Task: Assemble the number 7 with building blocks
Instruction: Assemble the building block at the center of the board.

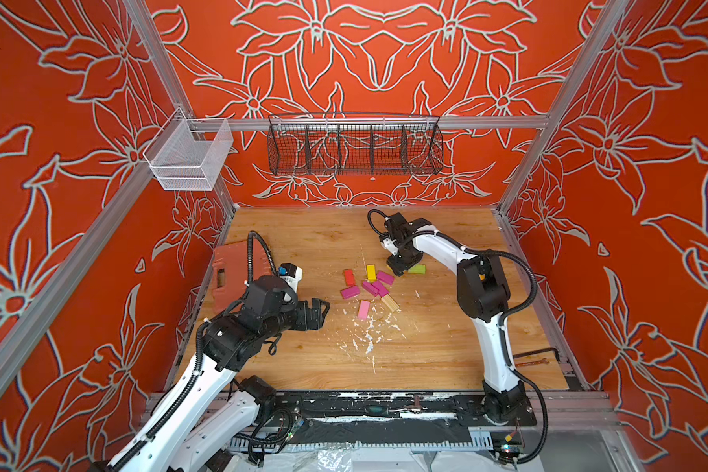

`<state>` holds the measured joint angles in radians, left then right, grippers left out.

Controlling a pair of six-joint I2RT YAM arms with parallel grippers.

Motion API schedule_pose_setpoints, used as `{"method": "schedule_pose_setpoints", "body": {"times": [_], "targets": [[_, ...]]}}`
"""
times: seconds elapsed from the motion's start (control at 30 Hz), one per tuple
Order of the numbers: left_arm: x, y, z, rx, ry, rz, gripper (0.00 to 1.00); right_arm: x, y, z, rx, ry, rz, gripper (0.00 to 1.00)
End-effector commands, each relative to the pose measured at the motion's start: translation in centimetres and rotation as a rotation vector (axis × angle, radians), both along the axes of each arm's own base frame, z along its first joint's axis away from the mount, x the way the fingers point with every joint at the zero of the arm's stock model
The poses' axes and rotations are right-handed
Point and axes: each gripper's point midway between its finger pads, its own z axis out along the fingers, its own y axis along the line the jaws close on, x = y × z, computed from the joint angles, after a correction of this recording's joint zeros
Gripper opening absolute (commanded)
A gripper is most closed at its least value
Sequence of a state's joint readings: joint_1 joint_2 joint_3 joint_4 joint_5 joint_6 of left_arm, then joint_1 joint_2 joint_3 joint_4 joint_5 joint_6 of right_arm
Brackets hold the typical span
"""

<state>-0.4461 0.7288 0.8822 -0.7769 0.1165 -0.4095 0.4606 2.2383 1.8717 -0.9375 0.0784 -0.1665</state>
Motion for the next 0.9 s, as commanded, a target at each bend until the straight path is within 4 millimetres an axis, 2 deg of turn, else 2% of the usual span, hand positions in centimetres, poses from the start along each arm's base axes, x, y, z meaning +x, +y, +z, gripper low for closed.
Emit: {"method": "schedule_pose_setpoints", "body": {"times": [0.0,0.5,0.87], "targets": [[-0.1,0.4,-0.4,0.008,0.005,0.019,0.98,0.3,-0.7,-0.4,-0.071,-0.013,0.011,0.62],[-0.1,0.7,-0.3,0.012,-0.005,0.034,0.98,1.2,-1.5,-0.9,-0.104,-0.028,-0.012,0.62],[0.0,1.0,-0.2,0.015,-0.008,0.047,0.98,2.2,-2.1,-0.5,-0.123,-0.056,-0.027,0.62]]}}
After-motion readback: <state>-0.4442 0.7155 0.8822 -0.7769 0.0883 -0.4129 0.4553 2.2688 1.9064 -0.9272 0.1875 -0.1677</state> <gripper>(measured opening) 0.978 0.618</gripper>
